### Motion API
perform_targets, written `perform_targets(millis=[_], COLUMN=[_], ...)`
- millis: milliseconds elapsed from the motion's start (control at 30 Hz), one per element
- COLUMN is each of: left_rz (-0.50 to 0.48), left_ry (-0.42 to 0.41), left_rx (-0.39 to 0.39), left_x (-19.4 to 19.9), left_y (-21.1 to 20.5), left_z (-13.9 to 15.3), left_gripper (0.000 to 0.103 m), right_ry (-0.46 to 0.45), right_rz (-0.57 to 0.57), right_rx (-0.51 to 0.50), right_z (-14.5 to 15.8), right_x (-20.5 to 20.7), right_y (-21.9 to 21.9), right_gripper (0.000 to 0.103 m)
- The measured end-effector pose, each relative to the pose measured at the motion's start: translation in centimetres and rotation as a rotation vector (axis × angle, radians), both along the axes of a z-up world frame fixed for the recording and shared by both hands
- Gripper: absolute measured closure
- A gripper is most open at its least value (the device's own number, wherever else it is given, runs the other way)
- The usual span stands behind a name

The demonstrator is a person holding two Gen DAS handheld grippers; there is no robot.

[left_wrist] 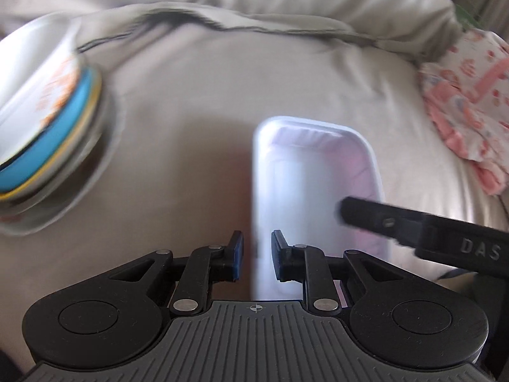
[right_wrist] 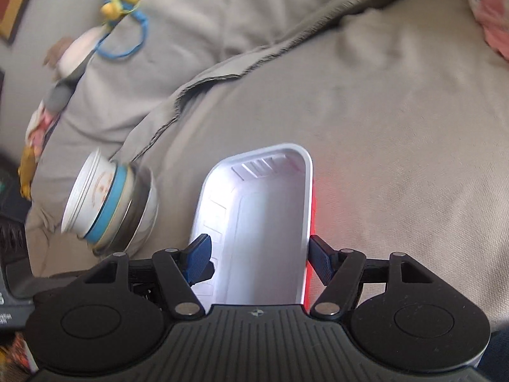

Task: Organize plates and bowls
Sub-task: 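Move the right tool toward the white plastic tray while the left tool follows, then grip the white tray rim with the left tool while the right tool grips it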

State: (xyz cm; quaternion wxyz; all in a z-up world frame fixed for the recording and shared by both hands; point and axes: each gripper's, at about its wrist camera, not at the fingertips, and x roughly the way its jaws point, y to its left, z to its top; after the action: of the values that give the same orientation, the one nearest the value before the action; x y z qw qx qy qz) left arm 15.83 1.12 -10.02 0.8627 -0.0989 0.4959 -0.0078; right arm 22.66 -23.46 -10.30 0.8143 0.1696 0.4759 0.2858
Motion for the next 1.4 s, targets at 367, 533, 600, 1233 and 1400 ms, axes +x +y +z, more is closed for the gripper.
perform_targets(millis=[367,533,600,1233,1400], left_rz=[0.005,0.011,0.012,0.104,0.096], left_ry=[0.036,0.039,0.040,0.065,0.054], left_rx=[-0.024,-0.027,-0.028,-0.079,-0.075], left_x=[0.7,0.5,0.4,-0.7,-0.5], left_y=[0.5,0.6,0.6,2.8,2.6], left_z=[-1.6,-1.8,-1.9,-2.3,-2.4], left_gripper=[0.081,0.082,0.083,0.084,0.084], right_ry=[-0.173,-0.203,-0.187,-0.068,-0.029], right_rz=[-0.134,-0.055,-0.035,0.020,0.046], right_rx=[-0.391,-0.248,-0.175,-0.141,-0.133], right_z=[-0.5,0.4,0.6,-0.7,-1.3], right_x=[0.0,-0.9,-0.8,0.1,0.1], right_y=[0.8,1.2,0.9,2.5,2.7], right_gripper=[0.029,0.016,0.016,0.067,0.067])
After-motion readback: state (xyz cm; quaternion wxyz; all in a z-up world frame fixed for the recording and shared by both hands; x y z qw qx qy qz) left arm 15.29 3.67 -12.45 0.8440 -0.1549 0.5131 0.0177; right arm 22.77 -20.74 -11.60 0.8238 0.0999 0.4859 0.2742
